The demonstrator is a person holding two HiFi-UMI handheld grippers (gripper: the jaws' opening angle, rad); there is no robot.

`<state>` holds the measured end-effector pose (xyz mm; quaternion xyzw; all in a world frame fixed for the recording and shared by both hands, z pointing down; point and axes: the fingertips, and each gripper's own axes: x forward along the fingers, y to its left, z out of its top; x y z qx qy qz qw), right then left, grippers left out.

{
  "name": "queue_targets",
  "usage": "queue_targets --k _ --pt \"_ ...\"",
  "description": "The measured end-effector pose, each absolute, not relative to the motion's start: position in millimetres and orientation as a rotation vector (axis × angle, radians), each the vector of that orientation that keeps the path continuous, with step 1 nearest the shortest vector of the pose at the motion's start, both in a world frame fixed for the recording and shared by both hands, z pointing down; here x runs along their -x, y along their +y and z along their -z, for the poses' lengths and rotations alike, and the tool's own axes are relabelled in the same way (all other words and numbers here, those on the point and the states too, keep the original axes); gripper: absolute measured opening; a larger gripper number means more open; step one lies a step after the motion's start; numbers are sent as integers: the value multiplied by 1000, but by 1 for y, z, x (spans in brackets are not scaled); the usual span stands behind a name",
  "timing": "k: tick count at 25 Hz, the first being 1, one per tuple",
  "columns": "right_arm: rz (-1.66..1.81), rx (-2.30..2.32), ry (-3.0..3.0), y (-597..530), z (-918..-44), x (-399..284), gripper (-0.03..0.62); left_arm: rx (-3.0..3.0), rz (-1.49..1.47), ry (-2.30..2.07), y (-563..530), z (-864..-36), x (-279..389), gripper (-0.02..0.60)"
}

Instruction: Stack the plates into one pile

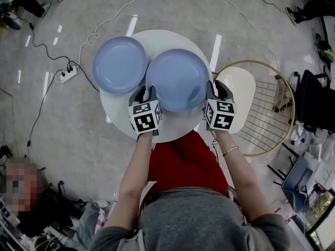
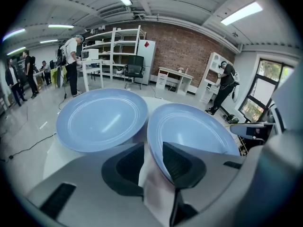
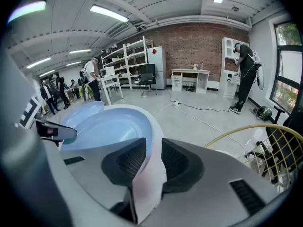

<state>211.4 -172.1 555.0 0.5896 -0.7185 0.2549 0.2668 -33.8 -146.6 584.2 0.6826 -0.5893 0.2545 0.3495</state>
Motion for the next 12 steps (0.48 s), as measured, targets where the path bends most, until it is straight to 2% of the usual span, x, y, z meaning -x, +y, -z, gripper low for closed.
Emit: queue_targets --k 12 --pt "-780 -1443 -1961 -189 -581 -198 117 -1709 -616 -1511 -154 -594 27 132"
